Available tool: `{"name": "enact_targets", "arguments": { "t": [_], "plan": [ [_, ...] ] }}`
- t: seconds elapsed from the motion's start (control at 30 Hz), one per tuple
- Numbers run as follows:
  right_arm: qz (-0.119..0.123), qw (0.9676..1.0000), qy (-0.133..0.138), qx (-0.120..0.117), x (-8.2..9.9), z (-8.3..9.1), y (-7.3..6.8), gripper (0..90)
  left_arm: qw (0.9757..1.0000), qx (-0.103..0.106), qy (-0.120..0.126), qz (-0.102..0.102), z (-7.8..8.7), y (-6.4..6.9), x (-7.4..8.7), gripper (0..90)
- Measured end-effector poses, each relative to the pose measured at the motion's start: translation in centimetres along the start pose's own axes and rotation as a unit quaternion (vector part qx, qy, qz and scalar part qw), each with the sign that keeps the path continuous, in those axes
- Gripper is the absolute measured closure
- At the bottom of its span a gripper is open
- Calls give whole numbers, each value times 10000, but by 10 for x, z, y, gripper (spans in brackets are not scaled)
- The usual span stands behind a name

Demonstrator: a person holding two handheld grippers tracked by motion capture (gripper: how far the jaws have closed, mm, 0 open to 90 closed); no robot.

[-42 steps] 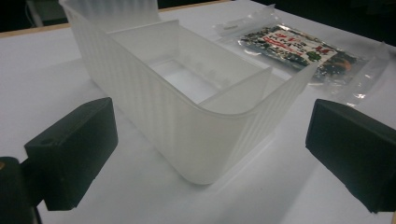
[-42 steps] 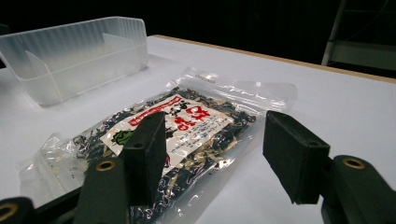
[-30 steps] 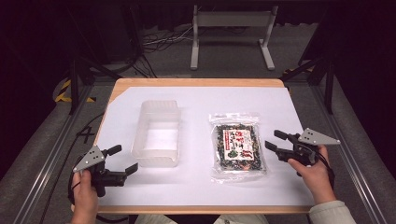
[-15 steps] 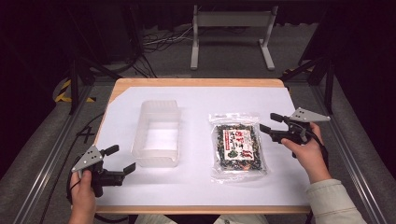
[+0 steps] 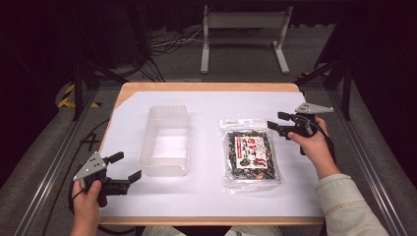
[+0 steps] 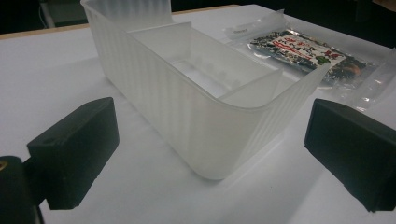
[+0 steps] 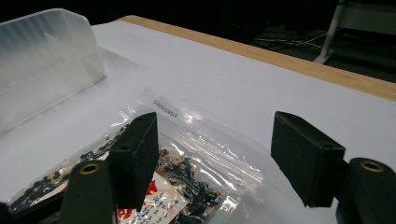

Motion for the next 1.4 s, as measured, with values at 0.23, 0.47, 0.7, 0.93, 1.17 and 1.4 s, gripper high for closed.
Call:
{"name": "enact_targets", "arguments": {
  "t": [0.23, 0.47, 0.7, 0.93, 1.17, 1.4],
  "plan": [
    [-273, 9996, -38, 34, 3, -16, 19, 323, 10000, -9, 76, 43, 5, 1, 1, 40],
    [-414, 9990, -189, 15, 12, -30, 28, 317, 10000, -18, 66, 38, 7, 1, 2, 38],
    [-467, 9979, -455, -59, 22, -45, 32, 314, 10000, -13, -23, -7, 3, 2, 3, 39],
    [-502, 9967, -624, -157, 28, -56, 30, 318, 10000, 2, -32, -44, 1, 3, 3, 39],
    [-647, 9951, -654, -355, 30, -60, 31, 366, 10000, 5, -31, -26, 1, 4, 4, 39],
    [-732, 9932, -754, -491, 32, -60, 32, 448, 10000, 14, -10, 18, 0, 4, 3, 39]
  ]
}}
Point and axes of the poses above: each handheld gripper's, and its own axes: z roughly backward along the jaws, x roughly out of its underside, y roughly to its right, the point moved 5 cm from there along -z, roughly forward along the jaws, and after that the axes turned 11 degrees about -y, right-handed, at the moved point
